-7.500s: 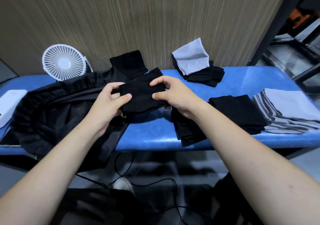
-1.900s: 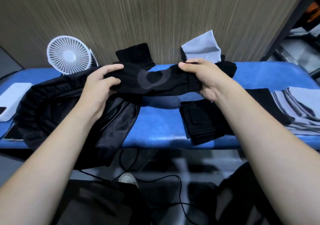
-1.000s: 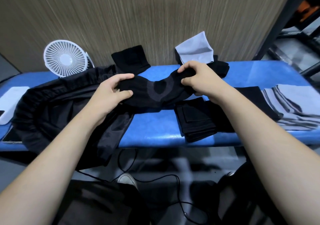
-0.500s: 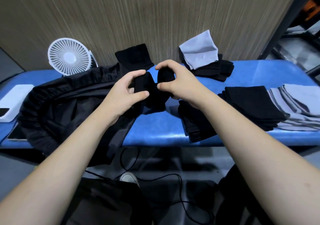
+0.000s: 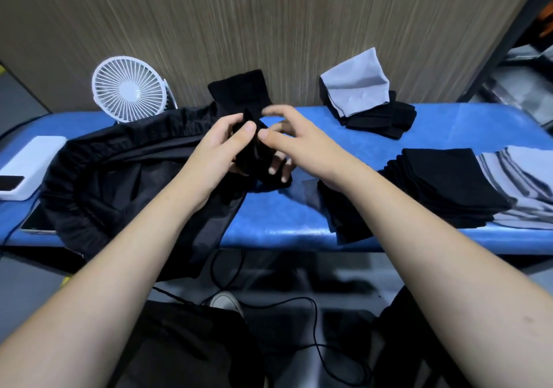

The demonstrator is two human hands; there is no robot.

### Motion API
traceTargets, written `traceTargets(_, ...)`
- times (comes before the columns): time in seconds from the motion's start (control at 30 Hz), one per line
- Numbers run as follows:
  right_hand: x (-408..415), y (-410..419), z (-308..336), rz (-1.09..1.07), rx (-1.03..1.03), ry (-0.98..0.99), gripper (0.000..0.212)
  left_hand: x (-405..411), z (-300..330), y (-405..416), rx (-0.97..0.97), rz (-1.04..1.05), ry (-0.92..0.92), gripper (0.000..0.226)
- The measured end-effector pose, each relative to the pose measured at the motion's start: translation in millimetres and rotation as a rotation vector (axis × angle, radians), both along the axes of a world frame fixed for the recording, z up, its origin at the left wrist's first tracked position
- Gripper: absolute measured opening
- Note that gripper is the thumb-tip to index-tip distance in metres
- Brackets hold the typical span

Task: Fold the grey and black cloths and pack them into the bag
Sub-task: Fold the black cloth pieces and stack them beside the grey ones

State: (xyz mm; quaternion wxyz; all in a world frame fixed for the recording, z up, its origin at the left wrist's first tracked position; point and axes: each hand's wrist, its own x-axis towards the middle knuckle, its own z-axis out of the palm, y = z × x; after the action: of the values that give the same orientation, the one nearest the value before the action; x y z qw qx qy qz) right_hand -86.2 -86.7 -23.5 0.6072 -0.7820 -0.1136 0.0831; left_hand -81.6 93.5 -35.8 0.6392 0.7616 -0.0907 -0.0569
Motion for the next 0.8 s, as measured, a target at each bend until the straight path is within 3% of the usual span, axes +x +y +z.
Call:
traceTargets(0.1, 0, 1, -3, 0.028, -0.122, -0.038, 0.019, 1, -1, 3, 0.049, 0.029, -0.032, 0.04)
traceTargets(0.2, 0, 2, -4, 0.046, -0.183, -0.03, 0.023, 2, -2, 4, 0.095, 0.065, -0.045, 0.033)
traceTargets(0.33, 3, 1, -6, 0.051, -0.238, -0.086, 0.028, -1, 4, 4, -0.011, 0.033, 0.027, 0.025)
traceTargets(0.5, 4, 2, -11, 0.111, -0.347, -0.148, 0.036, -1, 1, 4, -0.056, 0.112, 0.0, 0.034)
traceTargets(0.67, 8, -5, -13, -0.105, -0.306, -0.188, 0.038, -1, 13, 5, -0.205, 0.13, -0.004, 0.045)
traceTargets(0.8, 9, -15, -12, -0.242, -0.138, -0.079, 0.041, -2, 20, 6, -0.314, 0.114, 0.006, 0.051)
